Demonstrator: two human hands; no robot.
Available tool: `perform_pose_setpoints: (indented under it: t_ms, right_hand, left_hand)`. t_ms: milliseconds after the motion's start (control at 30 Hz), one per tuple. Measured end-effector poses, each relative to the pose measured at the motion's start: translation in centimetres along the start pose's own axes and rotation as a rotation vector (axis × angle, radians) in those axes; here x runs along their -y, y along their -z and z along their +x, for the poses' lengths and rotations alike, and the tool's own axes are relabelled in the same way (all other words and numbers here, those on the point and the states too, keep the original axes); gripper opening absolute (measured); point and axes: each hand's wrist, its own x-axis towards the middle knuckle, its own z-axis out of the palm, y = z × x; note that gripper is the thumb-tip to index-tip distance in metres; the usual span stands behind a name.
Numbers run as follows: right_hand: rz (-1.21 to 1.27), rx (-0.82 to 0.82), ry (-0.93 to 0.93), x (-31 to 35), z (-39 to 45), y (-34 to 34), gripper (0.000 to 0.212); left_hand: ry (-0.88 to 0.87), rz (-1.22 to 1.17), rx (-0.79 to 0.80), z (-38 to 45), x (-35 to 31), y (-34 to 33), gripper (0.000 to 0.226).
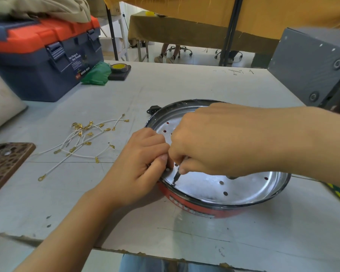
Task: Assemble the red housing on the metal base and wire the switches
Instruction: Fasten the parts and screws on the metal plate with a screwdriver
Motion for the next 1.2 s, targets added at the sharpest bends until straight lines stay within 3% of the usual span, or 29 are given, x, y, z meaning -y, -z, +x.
perform_pose_setpoints:
  t_ms: [333,533,767,900,1067,1200]
  right_hand:
    - [0.049,-0.036,-0.003,-0.1,0.2,0.2,0.025]
    - [0.054,-0.109,-0.047,-0.2,0.4,-0.2,0.026]
    - [0.095,-0.057,-0.002,-1.1,-0.9,-0.3,0.031]
    - [0.263,-0.093,-0.032,-2.9,-2.6,-0.2,0.029]
    - [0.538,-0.281,-0.148,-4.3,-3.6,-2.5,0.018]
    - [0.602,-0.446,-0.272,-3.9,-2.0,-4.7,0.020]
  left_hand:
    - [-0.008,-0.012,-0.005,0.2,-0.4,0.1,0.030]
    - [-0.029,0.019,0.035,0.2,-0.1,0.1,0.041]
    - [-0.001,-0.020,0.033,0.0,-0.2,0.2,0.038]
    - [0.075,-0.126,-0.027,-0.1,-0.4,0.2,0.022]
    - [0.218,-0.277,-0.095,-0.7,0.2,0.7,0.040]
    - [0.464,-0.366,-0.235,-1.4,1.3,1.3,0.037]
